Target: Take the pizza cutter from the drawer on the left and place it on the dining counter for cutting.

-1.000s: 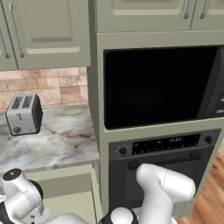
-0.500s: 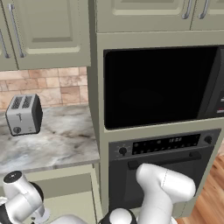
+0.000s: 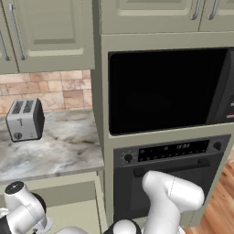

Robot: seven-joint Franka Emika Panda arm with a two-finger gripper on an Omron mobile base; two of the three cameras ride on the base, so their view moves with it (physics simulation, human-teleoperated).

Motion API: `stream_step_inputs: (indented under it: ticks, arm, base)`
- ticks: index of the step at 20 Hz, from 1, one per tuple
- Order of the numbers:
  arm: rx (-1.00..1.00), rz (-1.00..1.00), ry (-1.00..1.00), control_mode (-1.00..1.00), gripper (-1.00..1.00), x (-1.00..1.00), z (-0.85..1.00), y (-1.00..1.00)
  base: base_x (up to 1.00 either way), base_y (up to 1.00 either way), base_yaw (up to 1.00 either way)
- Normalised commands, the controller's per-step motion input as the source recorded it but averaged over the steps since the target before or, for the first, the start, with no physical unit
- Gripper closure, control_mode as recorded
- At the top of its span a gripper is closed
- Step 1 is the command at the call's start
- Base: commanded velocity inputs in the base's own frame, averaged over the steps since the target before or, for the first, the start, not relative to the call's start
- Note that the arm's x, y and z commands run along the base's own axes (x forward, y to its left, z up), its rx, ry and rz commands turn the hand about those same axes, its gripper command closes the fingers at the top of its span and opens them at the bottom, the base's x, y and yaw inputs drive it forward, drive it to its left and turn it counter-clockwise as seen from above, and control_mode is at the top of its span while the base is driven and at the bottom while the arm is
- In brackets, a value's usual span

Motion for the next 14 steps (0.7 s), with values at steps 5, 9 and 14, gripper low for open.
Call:
stream_step_inputs:
  ticks: [5, 9, 14]
  arm:
    - [0.00, 0.00, 0.00, -1.00, -1.00, 0.04, -0.12, 0.07]
    - [0.00, 0.00, 0.00, -1.00, -1.00, 0.01, -0.15, 0.17]
    - [0.00, 0.00, 0.00, -1.00, -1.00, 0.00, -0.10, 0.14]
  base:
    - [0.00, 0.00, 0.00]
    - [0.00, 0.00, 0.00]
    - [0.00, 0.00, 0.00]
